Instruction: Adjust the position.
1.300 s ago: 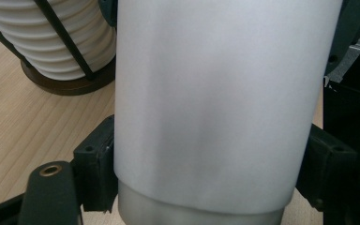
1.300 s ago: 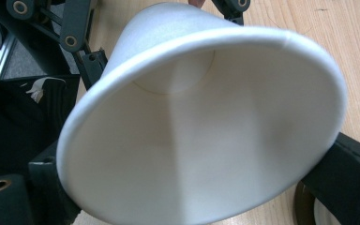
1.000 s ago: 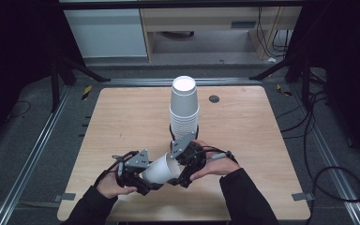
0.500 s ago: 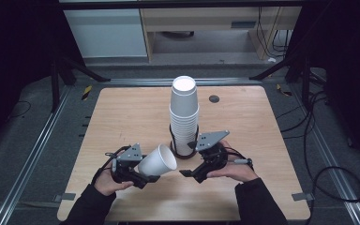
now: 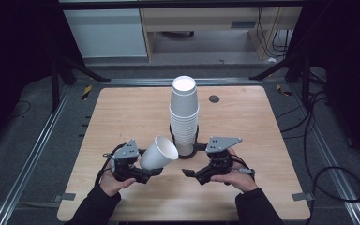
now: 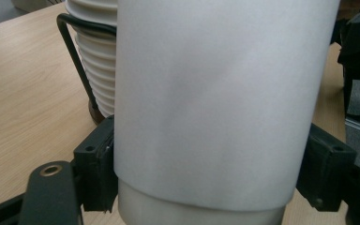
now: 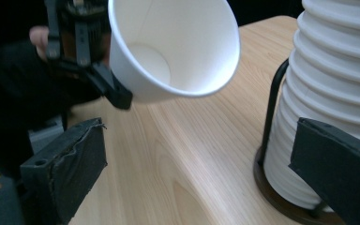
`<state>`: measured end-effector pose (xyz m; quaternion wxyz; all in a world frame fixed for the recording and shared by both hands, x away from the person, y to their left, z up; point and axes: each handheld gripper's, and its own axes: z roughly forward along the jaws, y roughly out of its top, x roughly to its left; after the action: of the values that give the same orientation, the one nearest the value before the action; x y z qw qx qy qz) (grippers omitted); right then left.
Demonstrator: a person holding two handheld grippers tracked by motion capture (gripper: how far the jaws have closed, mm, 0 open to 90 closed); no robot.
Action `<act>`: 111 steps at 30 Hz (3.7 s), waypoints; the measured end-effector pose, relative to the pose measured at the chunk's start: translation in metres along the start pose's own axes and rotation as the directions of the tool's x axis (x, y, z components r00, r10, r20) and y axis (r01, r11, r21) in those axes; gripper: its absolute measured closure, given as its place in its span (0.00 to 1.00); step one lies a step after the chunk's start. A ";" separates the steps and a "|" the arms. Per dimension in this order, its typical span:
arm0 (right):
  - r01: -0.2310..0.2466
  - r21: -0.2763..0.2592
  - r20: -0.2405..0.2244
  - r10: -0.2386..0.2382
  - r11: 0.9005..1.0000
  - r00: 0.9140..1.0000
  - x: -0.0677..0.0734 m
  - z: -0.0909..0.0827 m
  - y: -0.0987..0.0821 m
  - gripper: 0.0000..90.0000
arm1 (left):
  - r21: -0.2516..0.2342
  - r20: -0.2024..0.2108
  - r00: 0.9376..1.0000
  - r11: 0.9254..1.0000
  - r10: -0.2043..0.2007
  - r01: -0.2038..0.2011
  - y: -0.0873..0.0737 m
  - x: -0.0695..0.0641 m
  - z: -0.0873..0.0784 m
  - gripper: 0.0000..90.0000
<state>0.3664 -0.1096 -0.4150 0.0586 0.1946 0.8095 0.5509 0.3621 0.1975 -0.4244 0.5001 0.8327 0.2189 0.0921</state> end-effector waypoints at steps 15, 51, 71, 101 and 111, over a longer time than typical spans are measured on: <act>-0.087 -0.086 -0.074 0.081 0.992 0.994 0.003 0.020 0.003 0.04 | -0.011 0.041 0.999 1.000 0.020 -0.019 0.002 -0.013 0.012 0.24; -0.112 -0.050 -0.189 0.100 0.992 0.977 0.008 0.040 0.004 0.09 | 0.050 0.106 0.990 0.993 0.097 -0.103 0.004 -0.028 0.023 0.23; 0.084 0.092 -0.103 -0.075 0.992 0.992 0.012 0.046 0.036 0.09 | 0.136 0.110 0.992 0.987 0.066 -0.081 -0.004 -0.012 0.014 0.14; 0.110 0.147 -0.154 -0.087 0.983 0.984 0.013 0.076 0.041 0.05 | 0.154 0.087 0.994 0.985 0.059 -0.072 -0.009 -0.006 0.014 0.26; 0.093 0.061 -0.119 -0.085 0.994 0.989 0.009 0.050 0.051 0.04 | 0.148 0.071 0.997 0.988 0.031 -0.041 -0.012 0.001 0.012 0.26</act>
<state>0.3859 -0.0467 -0.3870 0.0292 0.1277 0.8373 0.5309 0.3640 0.1936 -0.4409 0.4419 0.8743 0.1928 0.0560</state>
